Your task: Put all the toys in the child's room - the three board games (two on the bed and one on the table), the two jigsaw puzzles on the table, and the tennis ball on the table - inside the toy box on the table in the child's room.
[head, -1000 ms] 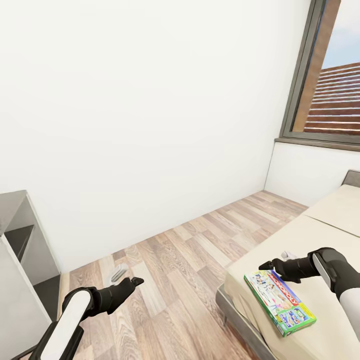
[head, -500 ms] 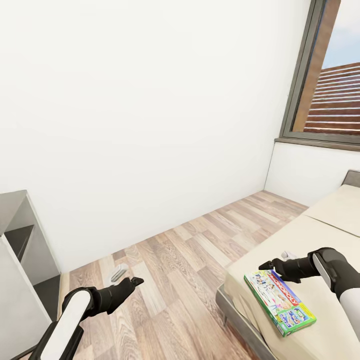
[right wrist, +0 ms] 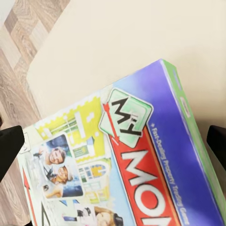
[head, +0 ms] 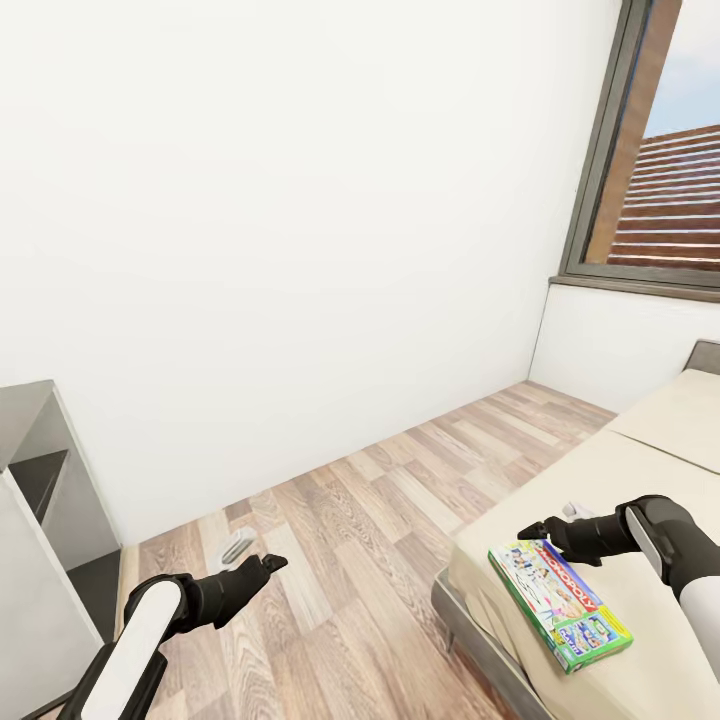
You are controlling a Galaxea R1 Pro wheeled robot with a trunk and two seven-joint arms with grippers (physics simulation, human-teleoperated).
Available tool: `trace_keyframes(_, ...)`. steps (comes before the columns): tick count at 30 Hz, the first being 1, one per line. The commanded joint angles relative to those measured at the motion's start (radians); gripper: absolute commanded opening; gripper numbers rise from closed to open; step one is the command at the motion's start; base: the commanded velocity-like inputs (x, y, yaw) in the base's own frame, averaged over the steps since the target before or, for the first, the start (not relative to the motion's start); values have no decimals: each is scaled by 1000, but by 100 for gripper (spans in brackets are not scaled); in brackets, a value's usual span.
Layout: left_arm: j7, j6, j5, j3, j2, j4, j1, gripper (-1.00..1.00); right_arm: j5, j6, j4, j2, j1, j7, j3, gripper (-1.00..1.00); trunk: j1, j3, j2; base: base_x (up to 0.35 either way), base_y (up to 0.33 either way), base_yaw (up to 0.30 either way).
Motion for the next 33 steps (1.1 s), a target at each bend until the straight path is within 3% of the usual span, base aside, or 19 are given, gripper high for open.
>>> trace_keyframes(1,10,0,10,-2,1,-1,-1,100,8,7,0,0,0,1,-2,100,0,-1,0,0,0,70)
trace_keyframes(16,10,-8,10,-2,1,4,-1,100,9,7,-1,0,0,0,-3,100,0,-1,0,0,0,161)
trace_keyframes(33,10,-14,10,-2,1,5,-1,100,9,7,0,0,0,0,-3,100,0,-1,0,0,0,31)
